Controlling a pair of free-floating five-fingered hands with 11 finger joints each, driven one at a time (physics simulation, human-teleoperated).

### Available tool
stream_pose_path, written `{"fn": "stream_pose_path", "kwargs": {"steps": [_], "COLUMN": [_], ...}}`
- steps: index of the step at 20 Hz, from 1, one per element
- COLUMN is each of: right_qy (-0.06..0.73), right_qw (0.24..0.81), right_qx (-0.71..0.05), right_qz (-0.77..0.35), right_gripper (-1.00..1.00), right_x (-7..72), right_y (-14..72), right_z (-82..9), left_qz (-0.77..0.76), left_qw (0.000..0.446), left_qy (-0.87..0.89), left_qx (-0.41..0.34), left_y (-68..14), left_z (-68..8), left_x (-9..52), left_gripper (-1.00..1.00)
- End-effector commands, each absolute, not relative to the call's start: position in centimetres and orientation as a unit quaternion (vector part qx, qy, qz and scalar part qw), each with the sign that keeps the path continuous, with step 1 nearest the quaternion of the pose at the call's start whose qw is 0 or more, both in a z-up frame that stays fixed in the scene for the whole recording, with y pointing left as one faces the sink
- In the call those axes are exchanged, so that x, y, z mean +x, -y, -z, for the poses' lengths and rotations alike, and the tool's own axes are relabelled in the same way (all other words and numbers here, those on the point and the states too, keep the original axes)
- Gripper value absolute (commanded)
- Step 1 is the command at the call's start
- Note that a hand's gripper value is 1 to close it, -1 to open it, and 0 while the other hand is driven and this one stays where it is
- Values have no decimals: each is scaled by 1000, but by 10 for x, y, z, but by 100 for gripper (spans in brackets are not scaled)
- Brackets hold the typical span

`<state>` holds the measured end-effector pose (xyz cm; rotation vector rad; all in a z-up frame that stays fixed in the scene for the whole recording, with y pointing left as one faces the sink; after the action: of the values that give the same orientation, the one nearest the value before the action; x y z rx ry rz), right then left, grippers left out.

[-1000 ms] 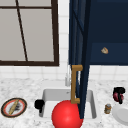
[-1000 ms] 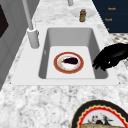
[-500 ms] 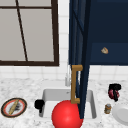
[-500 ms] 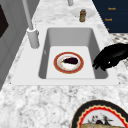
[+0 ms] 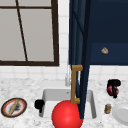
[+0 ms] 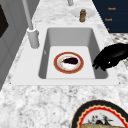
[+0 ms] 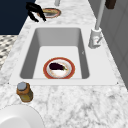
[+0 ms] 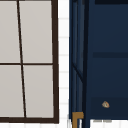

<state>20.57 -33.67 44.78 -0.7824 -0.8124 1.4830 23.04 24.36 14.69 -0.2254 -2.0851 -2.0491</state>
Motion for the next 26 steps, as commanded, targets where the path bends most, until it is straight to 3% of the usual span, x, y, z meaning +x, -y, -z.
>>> {"fn": "stream_pose_path", "kwargs": {"steps": [1,26], "right_qy": [363,367], "right_qw": [587,581], "right_qx": [-354,-365], "right_qz": [-631,-628], "right_gripper": [100,100], "right_x": [199,92], "right_y": [334,261], "right_z": [-478,-664], "left_qz": [695,695], "left_qw": [105,105], "left_qy": [707,707], "left_qx": [-76,-76], "left_y": [-244,-244], "left_z": [-147,-147], "left_x": [230,230], "left_gripper": [0,0]}}
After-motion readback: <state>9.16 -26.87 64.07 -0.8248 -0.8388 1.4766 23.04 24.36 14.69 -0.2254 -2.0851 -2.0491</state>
